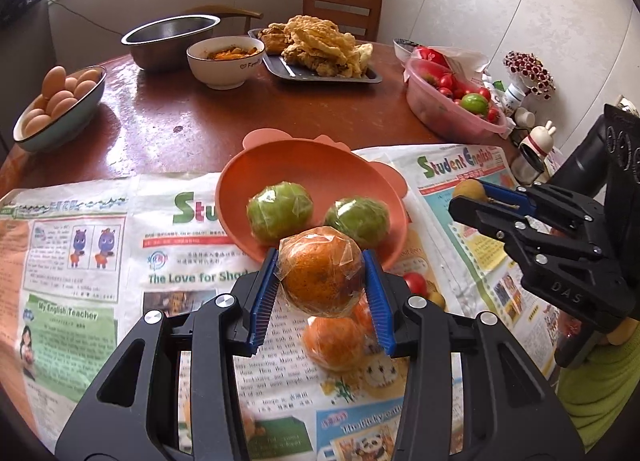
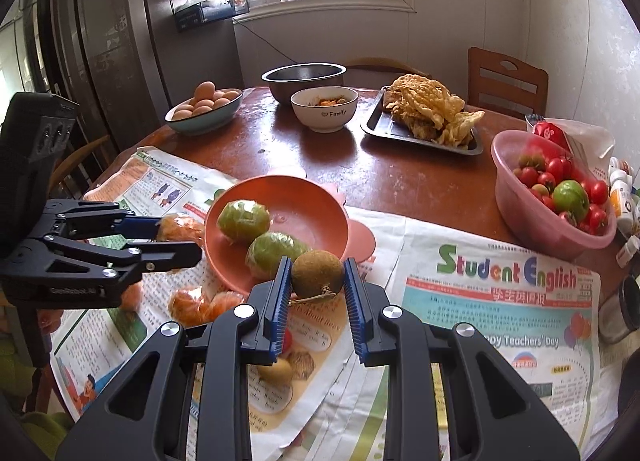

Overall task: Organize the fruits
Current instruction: 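Carry the wrapped mandarin and the brown fruit over the orange plate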

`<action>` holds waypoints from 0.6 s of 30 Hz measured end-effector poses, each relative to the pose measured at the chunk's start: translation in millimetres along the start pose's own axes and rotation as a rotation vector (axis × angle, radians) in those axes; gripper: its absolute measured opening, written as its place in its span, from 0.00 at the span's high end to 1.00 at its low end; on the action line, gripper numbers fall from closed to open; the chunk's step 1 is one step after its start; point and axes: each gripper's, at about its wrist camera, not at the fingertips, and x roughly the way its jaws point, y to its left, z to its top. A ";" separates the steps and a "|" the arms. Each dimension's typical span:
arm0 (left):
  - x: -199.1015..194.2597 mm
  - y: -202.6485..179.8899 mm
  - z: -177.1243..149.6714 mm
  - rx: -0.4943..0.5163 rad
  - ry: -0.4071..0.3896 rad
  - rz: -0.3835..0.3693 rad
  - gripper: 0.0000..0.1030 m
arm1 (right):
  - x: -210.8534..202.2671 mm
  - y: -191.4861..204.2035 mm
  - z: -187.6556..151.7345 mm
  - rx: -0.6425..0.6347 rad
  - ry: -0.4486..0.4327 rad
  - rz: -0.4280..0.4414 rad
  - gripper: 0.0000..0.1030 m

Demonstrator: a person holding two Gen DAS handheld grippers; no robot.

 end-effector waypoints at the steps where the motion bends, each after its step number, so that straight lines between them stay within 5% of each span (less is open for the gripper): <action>1: 3.6 0.7 1.7 0.002 0.006 0.003 0.67 | 1.1 -0.7 0.6 0.000 0.001 0.002 0.76; 18: 33.2 10.3 14.7 0.005 0.044 0.023 0.67 | 44.5 0.5 26.5 -0.028 0.040 0.038 0.76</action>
